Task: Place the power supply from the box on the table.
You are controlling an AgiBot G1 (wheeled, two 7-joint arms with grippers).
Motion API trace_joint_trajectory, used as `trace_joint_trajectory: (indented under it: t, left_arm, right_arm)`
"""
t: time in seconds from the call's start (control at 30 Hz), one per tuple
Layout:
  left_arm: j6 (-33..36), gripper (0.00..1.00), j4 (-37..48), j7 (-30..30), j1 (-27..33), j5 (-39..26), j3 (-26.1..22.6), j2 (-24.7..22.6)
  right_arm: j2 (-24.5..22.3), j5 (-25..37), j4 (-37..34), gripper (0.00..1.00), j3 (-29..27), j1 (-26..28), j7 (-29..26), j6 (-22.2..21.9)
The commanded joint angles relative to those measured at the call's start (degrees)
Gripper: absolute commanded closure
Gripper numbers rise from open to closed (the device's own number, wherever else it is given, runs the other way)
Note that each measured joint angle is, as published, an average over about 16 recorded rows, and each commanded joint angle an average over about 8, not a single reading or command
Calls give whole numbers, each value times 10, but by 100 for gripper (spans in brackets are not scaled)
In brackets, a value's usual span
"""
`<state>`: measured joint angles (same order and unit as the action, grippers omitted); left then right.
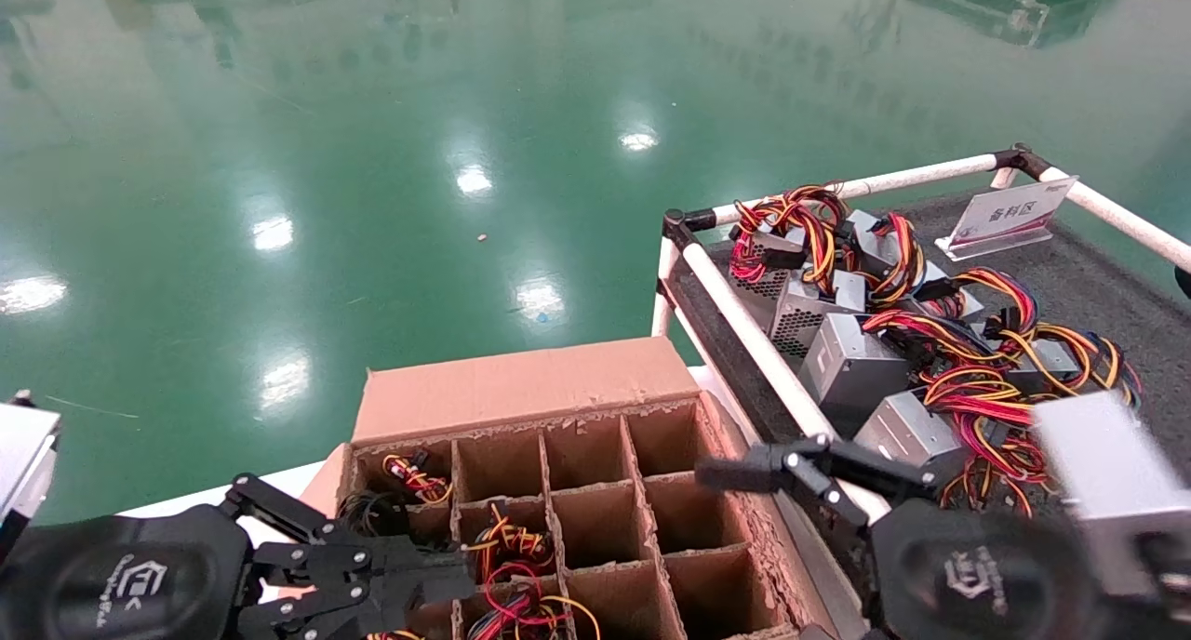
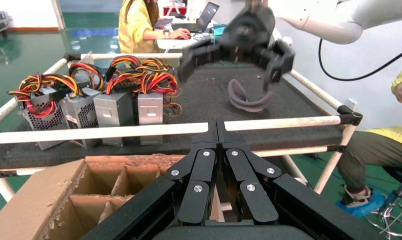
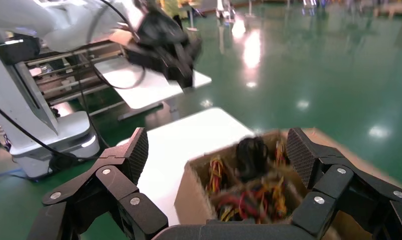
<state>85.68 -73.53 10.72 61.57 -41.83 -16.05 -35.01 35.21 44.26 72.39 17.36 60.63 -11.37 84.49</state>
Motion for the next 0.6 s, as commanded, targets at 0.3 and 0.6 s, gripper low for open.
trace_joint_trajectory:
  t: [0.3,0.6]
  left_arm:
    - [0,0,0,0,0,0,0,0]
    - [0,0,0,0,0,1,-1,0]
  right_arm:
    - [11,72,-31,0,36,-10,1,-19]
    - [68,168,-58,0,89,16,6,-37]
